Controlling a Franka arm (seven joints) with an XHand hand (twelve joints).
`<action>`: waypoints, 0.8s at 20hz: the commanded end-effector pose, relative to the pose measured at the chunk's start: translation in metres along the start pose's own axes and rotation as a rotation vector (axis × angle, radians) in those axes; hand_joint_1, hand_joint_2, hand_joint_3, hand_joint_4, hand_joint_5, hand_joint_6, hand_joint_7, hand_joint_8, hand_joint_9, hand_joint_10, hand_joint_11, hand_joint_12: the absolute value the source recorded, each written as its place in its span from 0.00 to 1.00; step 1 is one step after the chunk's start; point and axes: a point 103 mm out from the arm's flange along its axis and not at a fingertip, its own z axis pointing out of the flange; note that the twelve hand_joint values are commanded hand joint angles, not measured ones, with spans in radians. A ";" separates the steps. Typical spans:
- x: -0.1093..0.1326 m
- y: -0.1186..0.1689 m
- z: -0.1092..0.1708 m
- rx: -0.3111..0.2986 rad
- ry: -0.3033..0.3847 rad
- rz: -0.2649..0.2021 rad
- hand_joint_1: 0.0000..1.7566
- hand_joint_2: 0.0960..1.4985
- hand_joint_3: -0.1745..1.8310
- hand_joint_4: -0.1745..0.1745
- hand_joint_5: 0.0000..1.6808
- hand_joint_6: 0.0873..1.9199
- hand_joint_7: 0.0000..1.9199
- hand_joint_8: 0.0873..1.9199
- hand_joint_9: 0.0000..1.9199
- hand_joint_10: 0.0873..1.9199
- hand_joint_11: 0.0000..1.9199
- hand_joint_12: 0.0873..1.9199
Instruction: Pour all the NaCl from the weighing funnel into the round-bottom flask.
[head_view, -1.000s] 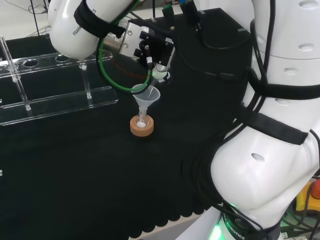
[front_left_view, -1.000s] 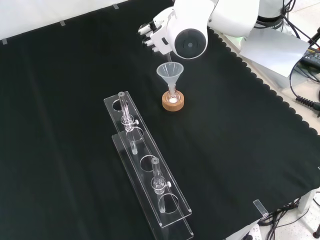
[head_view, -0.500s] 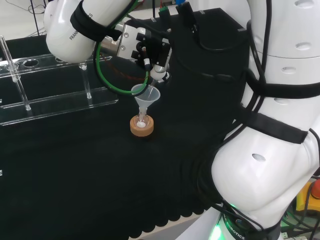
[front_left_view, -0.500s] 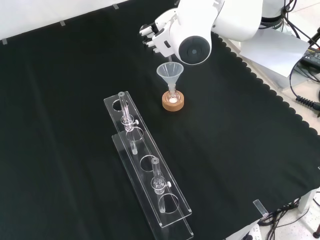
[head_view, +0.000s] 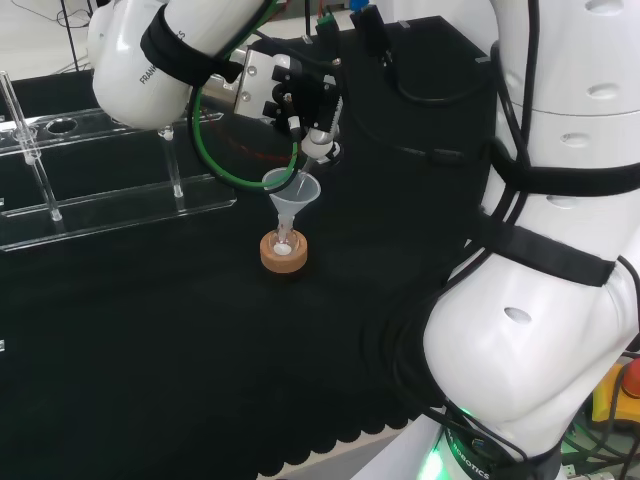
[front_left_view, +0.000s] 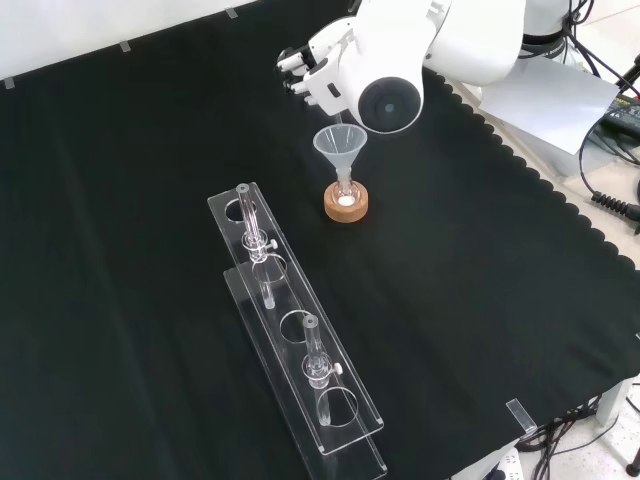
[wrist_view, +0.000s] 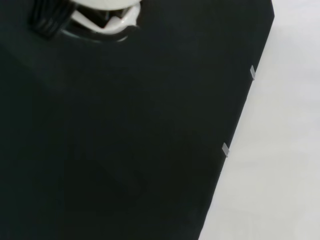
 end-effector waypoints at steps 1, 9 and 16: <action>-0.001 0.000 -0.001 -0.005 -0.022 0.000 0.61 0.41 0.51 1.00 0.64 0.56 0.33 0.31 0.48 0.22 0.30 0.62; -0.002 0.002 0.007 -0.013 0.058 -0.009 0.61 0.40 0.51 1.00 0.64 0.56 0.33 0.31 0.48 0.22 0.30 0.62; -0.008 0.005 0.023 -0.022 0.148 -0.020 0.61 0.40 0.51 1.00 0.64 0.56 0.33 0.31 0.48 0.22 0.30 0.62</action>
